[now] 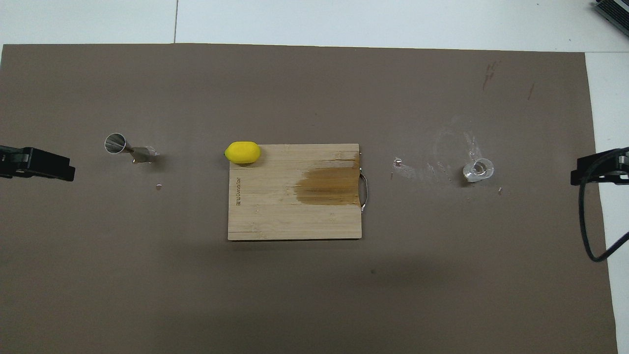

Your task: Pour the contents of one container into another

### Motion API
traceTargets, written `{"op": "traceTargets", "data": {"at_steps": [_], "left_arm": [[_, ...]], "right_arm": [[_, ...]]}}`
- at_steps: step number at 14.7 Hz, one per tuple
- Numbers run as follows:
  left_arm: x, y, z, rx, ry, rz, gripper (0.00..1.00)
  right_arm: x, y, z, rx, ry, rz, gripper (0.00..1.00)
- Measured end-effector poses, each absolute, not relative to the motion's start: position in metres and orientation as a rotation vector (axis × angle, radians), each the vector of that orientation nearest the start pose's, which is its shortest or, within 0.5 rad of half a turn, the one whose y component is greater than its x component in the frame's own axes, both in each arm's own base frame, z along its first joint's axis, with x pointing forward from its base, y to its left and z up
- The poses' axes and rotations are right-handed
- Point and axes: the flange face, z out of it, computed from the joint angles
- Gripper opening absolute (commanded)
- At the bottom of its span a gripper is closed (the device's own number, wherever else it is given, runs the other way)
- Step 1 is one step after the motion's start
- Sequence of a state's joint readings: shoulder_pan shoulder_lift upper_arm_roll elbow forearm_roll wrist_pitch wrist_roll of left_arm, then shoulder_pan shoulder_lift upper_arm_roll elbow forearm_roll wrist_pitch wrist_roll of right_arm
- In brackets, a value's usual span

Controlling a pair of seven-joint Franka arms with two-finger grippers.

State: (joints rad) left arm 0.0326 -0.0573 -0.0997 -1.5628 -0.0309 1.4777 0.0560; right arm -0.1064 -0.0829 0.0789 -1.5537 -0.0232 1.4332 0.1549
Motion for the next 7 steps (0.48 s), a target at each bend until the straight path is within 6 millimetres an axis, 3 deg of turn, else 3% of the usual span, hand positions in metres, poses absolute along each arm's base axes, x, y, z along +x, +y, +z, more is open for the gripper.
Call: {"op": "traceTargets", "data": {"at_steps": [7], "left_arm": [[0.5245, -0.0384, 0.6464, -3.160, 0.193, 0.073, 1.00]], "right_arm": [[0.5137, -0.0148, 0.6649, -3.159, 0.294, 0.057, 1.00]]}}
